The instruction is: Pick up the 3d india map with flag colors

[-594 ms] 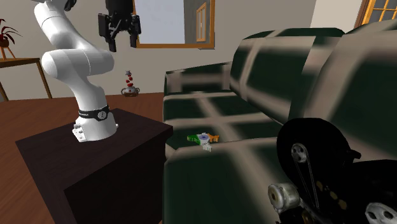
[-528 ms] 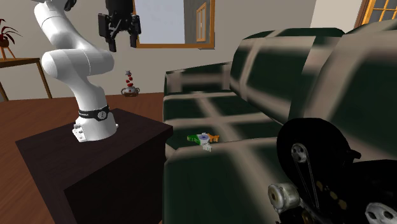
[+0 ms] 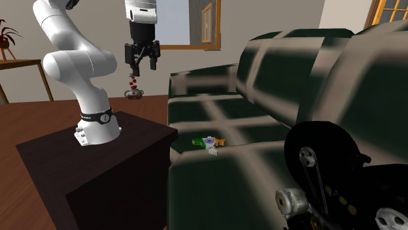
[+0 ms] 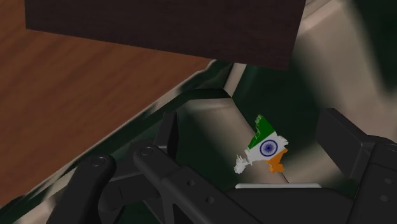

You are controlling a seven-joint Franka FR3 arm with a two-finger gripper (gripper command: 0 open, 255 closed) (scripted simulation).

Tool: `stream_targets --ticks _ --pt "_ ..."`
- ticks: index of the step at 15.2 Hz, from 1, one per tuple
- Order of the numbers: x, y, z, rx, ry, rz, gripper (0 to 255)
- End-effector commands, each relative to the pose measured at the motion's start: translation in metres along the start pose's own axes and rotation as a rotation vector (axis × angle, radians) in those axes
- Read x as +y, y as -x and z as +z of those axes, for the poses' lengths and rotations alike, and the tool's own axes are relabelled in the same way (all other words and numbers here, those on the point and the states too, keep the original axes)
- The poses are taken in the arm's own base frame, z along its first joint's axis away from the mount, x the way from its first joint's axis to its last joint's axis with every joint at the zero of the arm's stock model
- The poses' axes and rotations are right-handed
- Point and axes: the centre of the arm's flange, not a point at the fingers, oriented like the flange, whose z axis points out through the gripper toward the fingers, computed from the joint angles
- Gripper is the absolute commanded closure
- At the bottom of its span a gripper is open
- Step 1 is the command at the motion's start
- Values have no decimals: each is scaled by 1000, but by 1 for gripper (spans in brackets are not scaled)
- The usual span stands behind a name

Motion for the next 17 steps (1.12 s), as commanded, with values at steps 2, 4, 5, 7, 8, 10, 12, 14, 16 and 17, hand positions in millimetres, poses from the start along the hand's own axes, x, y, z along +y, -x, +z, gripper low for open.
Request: stream_targets --ticks 2,4,5,7,8,10,12,14,16,17 --pt "-16 -18 34 19 6 -6 0" --pt "-25 -30 55 29 9 -10 0" --pt "-30 -36 65 34 11 -12 0" --pt "-39 -49 86 44 15 -17 0" --pt "-43 -55 96 49 17 -19 0" --pt "-52 -68 117 59 20 -23 0" --pt "-61 -81 137 69 24 -27 0" --pt "-70 -94 158 79 28 -32 0" --pt "-79 -107 178 90 31 -36 0" --pt "-84 -113 188 95 33 -38 0"
